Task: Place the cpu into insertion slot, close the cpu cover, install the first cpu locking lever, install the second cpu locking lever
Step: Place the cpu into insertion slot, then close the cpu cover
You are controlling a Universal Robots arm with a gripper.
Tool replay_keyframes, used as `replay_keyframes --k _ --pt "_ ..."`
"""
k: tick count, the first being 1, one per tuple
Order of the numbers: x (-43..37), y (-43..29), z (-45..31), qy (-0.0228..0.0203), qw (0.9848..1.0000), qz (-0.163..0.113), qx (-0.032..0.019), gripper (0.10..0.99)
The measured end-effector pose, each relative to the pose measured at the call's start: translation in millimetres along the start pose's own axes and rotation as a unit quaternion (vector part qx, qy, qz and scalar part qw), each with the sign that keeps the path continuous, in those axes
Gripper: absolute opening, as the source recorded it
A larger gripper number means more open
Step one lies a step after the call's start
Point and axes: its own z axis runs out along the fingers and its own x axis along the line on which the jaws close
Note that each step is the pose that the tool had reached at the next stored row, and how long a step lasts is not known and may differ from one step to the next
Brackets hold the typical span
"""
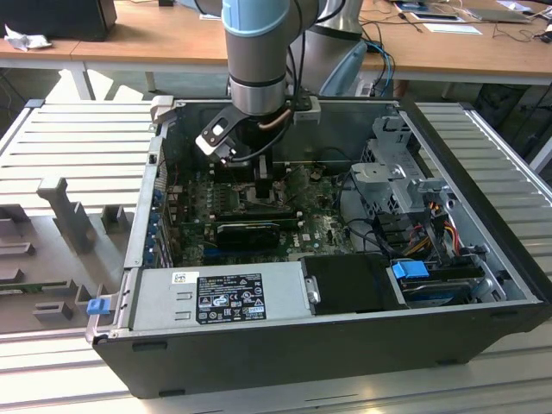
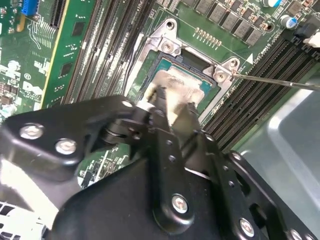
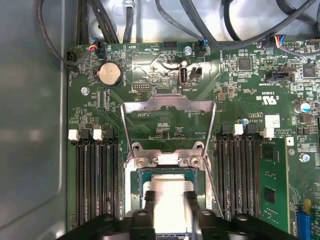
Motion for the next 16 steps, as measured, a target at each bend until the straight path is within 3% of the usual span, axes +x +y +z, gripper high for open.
replay_keyframes --k 1,2,3,4,14,16 --pt "0.0 0.0 -0.6 0.0000 1.0000 0.000 0.0000 0.337" --pt "0.0 0.1 -1.4 0.0000 1.0000 0.000 0.0000 0.220" --pt "0.0 0.2 -2.1 0.0000 1.0000 0.000 0.0000 0.220" --pt "0.1 0.2 -3.0 0.0000 1.0000 0.001 0.0000 0.106" --pt "0.3 1.2 -13.4 0.0002 1.0000 0.001 0.0007 0.106" --pt "-0.1 9.3 -12.9 0.0007 1.0000 0.001 0.0041 0.106"
